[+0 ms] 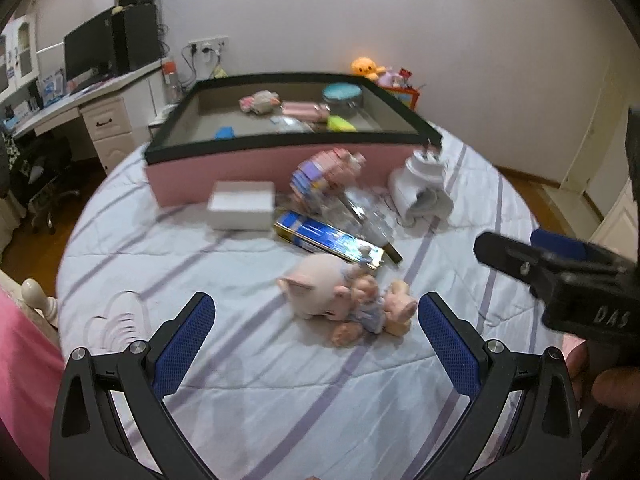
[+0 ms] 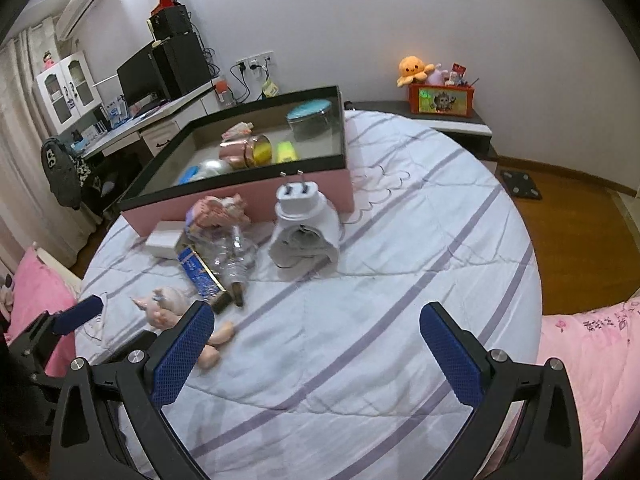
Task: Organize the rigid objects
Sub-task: 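Move the left tool down to the pig doll and close on it, then lift the pig doll with the left tool while the right tool grasps the white plug charger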
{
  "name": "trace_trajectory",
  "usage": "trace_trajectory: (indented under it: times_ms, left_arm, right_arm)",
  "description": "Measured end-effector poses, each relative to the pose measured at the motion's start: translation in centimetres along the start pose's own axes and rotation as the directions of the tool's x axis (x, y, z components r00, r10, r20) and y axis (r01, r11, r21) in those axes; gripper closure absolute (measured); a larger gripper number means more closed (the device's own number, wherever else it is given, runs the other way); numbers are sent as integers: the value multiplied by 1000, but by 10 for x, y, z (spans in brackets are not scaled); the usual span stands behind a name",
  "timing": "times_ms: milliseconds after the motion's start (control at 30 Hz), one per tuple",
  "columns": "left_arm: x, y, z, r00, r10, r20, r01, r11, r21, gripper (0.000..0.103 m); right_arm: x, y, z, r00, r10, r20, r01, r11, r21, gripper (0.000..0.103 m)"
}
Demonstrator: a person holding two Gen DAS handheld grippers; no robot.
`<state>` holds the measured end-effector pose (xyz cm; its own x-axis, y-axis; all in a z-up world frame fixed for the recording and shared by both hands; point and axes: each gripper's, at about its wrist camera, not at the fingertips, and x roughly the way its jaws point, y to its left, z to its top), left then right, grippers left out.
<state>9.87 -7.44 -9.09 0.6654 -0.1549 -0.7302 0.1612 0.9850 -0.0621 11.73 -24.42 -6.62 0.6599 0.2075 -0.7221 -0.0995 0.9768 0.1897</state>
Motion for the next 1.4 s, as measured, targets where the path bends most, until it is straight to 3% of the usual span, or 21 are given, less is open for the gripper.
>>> trace_trajectory:
  times_ms: [167,333,467,1033,1133,1233,1400]
  left_arm:
    - [27,-9,1,998,31,-48,-30,999,24,0]
    - [38,0,8,998,-23,-67,22,1000,-18,2]
    - [40,0,11,996,-51,-68,51,999,-7,17]
    - [33,13,18,994,-102,-49,102,995,4,27]
    - [33,16,18,992,-119,-48,120,993,6,27]
    - [32,19,17,991,-129,-46,129,992,3,27]
    - [32,20,18,990,-138,-40,138,990,0,27]
  right_arm:
    - [9,-10,0,1000,13,-14,-13,1000,19,0]
    - [24,-14,5,999,22,-30,-21,999,36,0]
    - [33,-12,13,999,29,-33,-27,999,40,0]
    - [69,10,41,999,13,-38,-13,1000,13,1]
    - [76,13,43,999,2,-47,-2,1000,0,10]
    - [84,14,45,998,-23,-59,22,1000,-16,34]
    - [83,16,44,998,-27,-48,26,999,-36,48]
